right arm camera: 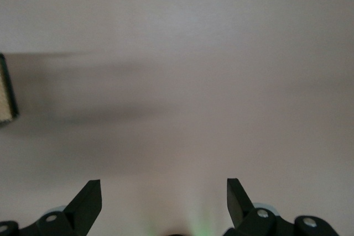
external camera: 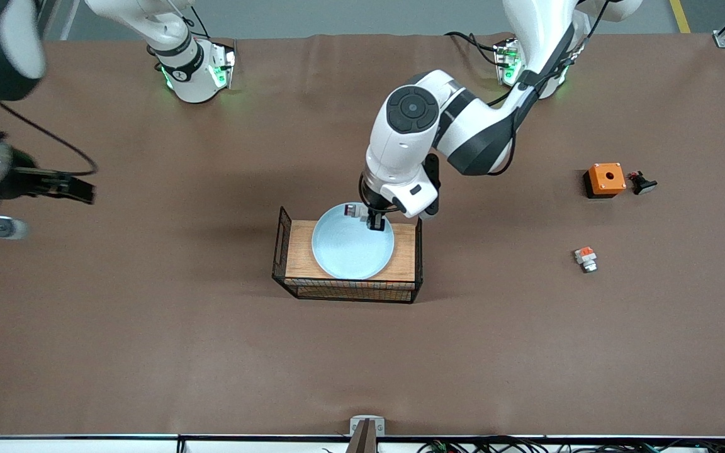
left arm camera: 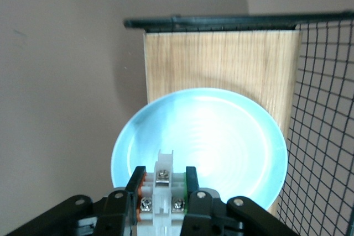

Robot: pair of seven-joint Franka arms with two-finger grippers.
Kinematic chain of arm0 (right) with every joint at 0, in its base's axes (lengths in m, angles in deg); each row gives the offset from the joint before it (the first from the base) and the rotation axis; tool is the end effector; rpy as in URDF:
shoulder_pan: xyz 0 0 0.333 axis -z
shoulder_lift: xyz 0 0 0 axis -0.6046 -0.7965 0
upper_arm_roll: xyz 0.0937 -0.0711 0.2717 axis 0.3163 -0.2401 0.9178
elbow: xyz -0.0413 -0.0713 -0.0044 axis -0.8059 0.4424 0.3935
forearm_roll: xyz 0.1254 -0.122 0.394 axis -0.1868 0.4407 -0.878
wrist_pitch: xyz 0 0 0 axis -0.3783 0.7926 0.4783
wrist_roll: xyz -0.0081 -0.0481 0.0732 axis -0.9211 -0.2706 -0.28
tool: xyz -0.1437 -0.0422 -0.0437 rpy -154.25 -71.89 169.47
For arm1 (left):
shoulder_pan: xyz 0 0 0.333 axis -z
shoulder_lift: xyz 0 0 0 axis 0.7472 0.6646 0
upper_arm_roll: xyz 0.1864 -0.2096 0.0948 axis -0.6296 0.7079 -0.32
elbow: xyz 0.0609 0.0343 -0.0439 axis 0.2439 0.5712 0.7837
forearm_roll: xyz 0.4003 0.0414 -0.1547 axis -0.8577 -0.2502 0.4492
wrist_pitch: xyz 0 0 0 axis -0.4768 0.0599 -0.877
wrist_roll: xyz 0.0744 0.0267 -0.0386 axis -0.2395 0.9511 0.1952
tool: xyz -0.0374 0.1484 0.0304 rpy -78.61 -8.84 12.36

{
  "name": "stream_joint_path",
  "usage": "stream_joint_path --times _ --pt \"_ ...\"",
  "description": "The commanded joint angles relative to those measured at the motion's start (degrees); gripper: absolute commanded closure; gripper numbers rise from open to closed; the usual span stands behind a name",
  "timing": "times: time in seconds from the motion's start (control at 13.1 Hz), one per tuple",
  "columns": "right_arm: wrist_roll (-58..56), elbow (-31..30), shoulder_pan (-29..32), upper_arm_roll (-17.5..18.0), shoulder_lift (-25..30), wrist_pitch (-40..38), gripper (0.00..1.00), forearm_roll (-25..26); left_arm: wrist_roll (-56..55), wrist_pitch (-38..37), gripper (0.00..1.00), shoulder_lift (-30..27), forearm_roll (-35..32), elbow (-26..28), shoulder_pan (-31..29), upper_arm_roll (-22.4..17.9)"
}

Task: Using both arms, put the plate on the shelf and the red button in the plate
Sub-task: 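Lower the button onto the plate and open the left gripper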

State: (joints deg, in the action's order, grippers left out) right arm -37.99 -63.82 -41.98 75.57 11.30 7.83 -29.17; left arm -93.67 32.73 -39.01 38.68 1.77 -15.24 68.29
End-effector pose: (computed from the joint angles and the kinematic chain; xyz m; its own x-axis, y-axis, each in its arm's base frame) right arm 0.6263 -0.0242 0.5222 0.9860 -0.0433 -0.1608 -0.0304 -0.9962 0.0818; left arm 0.5512 -0.5253 0.3272 0.0793 0.9818 -0.1728 0.9960 -0.0708 0.0551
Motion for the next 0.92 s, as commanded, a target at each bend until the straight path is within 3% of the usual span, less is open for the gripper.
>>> stream_joint_path --times 0.0,0.46,0.61,0.69,0.77,0.84 --pt "-8.92 -0.86 5.02 1.14 1.2 -0.12 0.0 0.3 -1.32 1.1 0.71 4.84 -1.44 -5.36 0.64 -0.78" --pt "-8.06 3.35 5.22 1.66 0.85 -0.12 0.0 0.13 -1.41 5.5 0.67 8.28 -1.26 -6.52 6.09 -7.11" --pt "-4.3 4.15 5.39 2.01 1.11 -0.12 0.0 -0.75 -1.32 5.59 0.58 8.46 -1.35 -6.43 6.09 -7.11" --pt "-3.85 4.24 5.22 2.1 1.2 -0.73 0.0 -1.54 -1.24 5.59 0.47 8.37 -1.35 -6.34 6.09 -7.11" --pt "-3.58 4.15 5.3 2.01 2.42 -4.22 0.0 -3.63 -1.24 5.59 0.45 8.28 -1.35 -6.34 6.09 -7.11" --pt "-3.84 3.89 5.48 1.67 4.08 -6.17 0.0 -5.13 -1.24 5.59 0.36 7.85 -1.26 -6.34 5.74 -7.11"
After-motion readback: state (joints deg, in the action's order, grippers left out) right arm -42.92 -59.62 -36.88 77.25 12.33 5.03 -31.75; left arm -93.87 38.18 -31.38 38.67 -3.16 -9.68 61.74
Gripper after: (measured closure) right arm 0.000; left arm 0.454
